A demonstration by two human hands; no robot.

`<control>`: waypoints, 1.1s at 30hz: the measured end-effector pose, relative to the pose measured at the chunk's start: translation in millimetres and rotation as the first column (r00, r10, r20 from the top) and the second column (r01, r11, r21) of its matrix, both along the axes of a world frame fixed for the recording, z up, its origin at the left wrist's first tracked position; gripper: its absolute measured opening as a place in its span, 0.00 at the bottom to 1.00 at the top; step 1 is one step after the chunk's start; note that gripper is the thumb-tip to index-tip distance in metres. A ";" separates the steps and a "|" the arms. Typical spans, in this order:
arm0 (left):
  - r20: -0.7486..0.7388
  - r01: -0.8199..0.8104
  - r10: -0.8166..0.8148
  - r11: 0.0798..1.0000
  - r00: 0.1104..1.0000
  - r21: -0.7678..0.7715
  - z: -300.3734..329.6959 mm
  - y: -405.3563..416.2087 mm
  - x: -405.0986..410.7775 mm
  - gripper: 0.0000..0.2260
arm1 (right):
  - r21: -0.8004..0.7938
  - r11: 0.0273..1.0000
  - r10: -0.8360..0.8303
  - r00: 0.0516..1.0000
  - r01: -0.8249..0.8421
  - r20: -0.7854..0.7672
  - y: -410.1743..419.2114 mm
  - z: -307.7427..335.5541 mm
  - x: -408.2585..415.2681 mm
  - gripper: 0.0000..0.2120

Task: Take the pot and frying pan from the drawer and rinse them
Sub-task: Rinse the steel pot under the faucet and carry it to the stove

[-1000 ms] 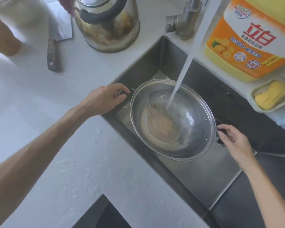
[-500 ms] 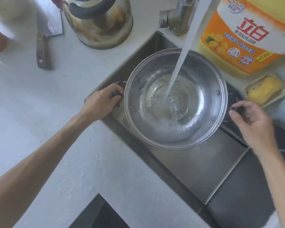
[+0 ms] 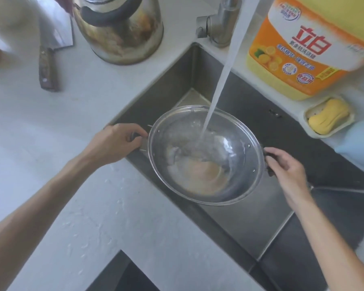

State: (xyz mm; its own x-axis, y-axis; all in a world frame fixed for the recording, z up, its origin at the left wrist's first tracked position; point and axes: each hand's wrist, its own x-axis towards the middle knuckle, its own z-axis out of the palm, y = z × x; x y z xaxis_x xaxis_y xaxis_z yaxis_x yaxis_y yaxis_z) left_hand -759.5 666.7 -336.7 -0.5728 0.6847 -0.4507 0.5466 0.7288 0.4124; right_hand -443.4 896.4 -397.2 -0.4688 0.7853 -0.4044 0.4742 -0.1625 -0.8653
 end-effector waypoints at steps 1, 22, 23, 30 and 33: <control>0.018 -0.017 0.017 1.000 1.000 -0.006 -6.8 -1.8 4.8 0.07 | 0.048 0.998 0.028 1.000 -0.028 0.003 8.8 11.6 -2.0 0.12; -0.023 -0.080 0.091 0.951 0.996 0.299 28.8 0.0 6.8 0.09 | -0.099 0.994 0.052 0.998 -0.056 -0.045 -30.7 -17.1 10.3 0.14; -0.009 -0.085 0.092 0.953 0.996 0.290 26.9 -0.1 5.7 0.08 | -0.114 0.992 0.054 0.998 -0.058 -0.039 -31.1 -16.5 12.4 0.21; 0.040 -0.039 0.033 0.988 0.999 0.150 -12.6 7.6 7.2 0.17 | 0.008 0.996 0.086 0.996 -0.086 -0.008 2.8 26.2 19.2 0.15; 0.044 -0.086 0.084 0.995 0.995 0.056 -30.5 18.1 3.0 0.22 | 0.113 0.990 0.080 0.997 -0.079 -0.007 23.8 45.0 14.5 0.24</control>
